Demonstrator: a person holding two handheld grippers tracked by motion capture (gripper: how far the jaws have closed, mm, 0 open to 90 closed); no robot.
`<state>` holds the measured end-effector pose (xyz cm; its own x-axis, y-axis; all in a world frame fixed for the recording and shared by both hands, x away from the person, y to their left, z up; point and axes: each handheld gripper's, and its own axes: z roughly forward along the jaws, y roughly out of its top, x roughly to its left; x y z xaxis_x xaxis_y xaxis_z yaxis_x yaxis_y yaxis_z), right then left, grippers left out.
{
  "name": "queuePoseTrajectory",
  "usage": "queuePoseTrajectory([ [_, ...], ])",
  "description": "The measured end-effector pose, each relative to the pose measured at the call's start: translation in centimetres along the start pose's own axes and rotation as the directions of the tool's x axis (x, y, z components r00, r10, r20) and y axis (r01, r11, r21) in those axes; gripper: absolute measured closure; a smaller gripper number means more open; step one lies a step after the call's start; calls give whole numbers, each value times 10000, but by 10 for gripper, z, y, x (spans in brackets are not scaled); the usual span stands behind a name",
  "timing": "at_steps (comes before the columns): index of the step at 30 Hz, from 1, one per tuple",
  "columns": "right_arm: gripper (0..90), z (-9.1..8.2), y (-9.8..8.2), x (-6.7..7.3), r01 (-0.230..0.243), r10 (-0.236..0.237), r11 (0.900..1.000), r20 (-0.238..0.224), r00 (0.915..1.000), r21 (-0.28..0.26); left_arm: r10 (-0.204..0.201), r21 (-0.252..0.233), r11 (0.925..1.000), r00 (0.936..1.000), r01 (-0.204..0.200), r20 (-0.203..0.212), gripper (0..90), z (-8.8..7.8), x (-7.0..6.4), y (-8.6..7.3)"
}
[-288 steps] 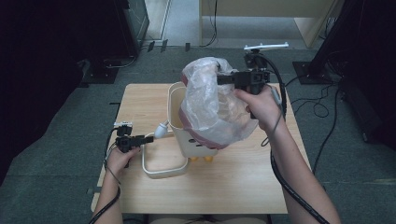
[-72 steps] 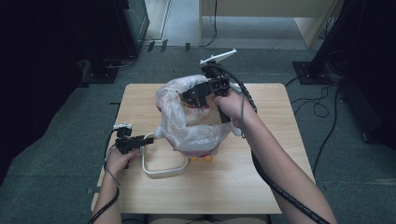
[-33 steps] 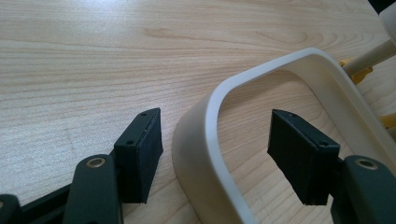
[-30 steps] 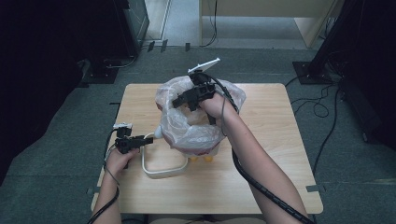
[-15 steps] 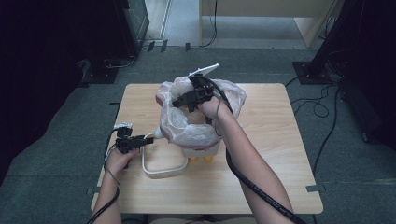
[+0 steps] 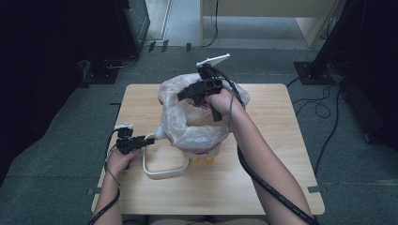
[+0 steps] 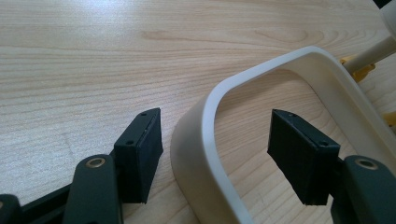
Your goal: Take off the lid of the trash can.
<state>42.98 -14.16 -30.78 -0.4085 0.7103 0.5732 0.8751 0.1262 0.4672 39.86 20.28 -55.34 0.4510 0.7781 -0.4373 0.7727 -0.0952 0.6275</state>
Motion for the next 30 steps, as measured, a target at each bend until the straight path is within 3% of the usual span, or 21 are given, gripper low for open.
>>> queuePoseTrajectory([
  [5, 291, -14, 1, 5, 148, -146, 9998, 222, 9996, -94, -11, -15, 10000, 10000, 11, -10, 356, 0, 0, 0],
  [7, 285, -18, 1, 5, -130, 129, 9998, -127, 9998, -136, 4, -5, 10000, 10000, -4, -5, 355, -1, 0, 0],
  [9, 283, -22, 1, 4, -35, 35, 10000, -292, 9996, -7, 20, -12, 10000, 10000, -20, -13, 355, -1, 0, 0],
  [11, 283, -27, 1, 4, 194, -195, 9997, -127, 9997, -142, -17, -16, 10000, 10000, 17, -16, 355, 0, 0, 0],
  [13, 282, -29, 2, 1, 107, -105, 9993, 74, 9999, -346, 9, 12, 10000, 10000, -9, -33, 355, 0, 0, 0],
  [18, 280, -19, 1, -4, -200, 233, 9972, 461, 9987, -721, 50, 35, 10000, 10000, -49, -12, 355, 1, -1, 0],
  [21, 277, -14, 1, 0, 149, -93, 9979, 873, 9961, -636, 31, 20, 10000, 10000, -31, -20, 355, 0, 0, 0],
  [30, 277, 11, -5, -6, -339, 362, 9986, 590, 9976, -405, 9, -27, 10000, 10000, -9, 8, 355, -1, 0, 0],
])
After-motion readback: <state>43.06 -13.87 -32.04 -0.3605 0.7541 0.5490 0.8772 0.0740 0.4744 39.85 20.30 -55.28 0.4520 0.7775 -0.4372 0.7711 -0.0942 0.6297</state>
